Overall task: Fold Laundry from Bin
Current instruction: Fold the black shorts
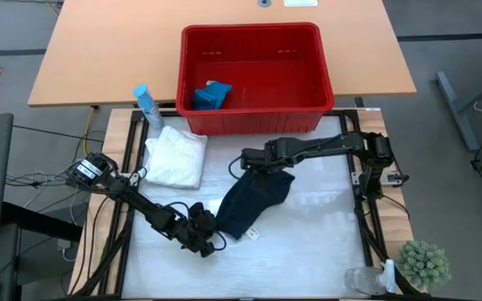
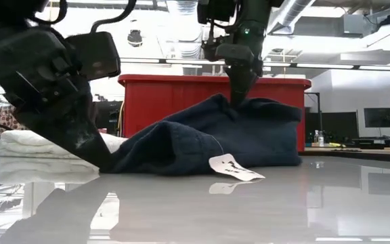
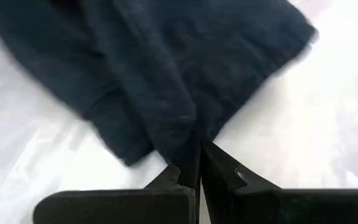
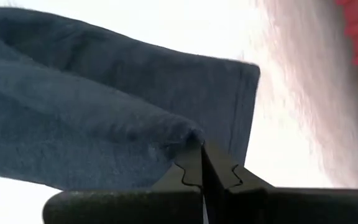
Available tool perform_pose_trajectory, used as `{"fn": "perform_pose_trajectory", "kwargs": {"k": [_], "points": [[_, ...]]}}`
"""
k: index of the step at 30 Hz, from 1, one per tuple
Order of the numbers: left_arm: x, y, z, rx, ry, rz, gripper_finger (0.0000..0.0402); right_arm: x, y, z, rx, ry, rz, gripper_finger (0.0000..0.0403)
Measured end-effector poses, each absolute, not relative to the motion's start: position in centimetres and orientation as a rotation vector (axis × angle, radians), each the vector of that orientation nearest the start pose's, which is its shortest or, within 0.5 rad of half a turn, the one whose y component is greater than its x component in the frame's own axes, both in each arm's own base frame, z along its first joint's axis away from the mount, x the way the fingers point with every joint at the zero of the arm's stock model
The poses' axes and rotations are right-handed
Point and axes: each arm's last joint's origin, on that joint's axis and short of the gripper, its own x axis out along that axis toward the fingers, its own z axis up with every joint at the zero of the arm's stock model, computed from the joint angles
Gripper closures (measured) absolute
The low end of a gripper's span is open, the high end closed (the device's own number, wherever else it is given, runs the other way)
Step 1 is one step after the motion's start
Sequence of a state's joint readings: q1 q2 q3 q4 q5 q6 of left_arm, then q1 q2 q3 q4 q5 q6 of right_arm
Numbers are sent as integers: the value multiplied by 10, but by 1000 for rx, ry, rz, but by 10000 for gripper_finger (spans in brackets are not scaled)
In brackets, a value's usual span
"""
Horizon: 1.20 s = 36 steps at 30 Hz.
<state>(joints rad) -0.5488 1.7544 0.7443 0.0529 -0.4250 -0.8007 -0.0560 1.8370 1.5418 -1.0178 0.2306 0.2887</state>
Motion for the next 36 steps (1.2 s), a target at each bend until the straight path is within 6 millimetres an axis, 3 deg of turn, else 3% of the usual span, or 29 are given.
{"fn": "perform_pose_trajectory", "kwargs": {"k": [7,14,24,29,33,36], "points": [[282,-162,134,-233,897,98,402,367,-32,249,138,1257,-442,384],[289,-164,165,-56,1030,185,402,374,-30,232,132,1297,-425,384],[296,-161,201,80,762,434,401,376,-34,234,142,1259,-416,384],[305,-151,198,27,644,421,402,376,-38,233,150,1259,-425,384],[316,-144,182,-55,553,273,402,375,-41,233,156,1265,-428,383],[317,-132,171,-83,525,294,402,375,-42,232,156,1269,-428,380]]}}
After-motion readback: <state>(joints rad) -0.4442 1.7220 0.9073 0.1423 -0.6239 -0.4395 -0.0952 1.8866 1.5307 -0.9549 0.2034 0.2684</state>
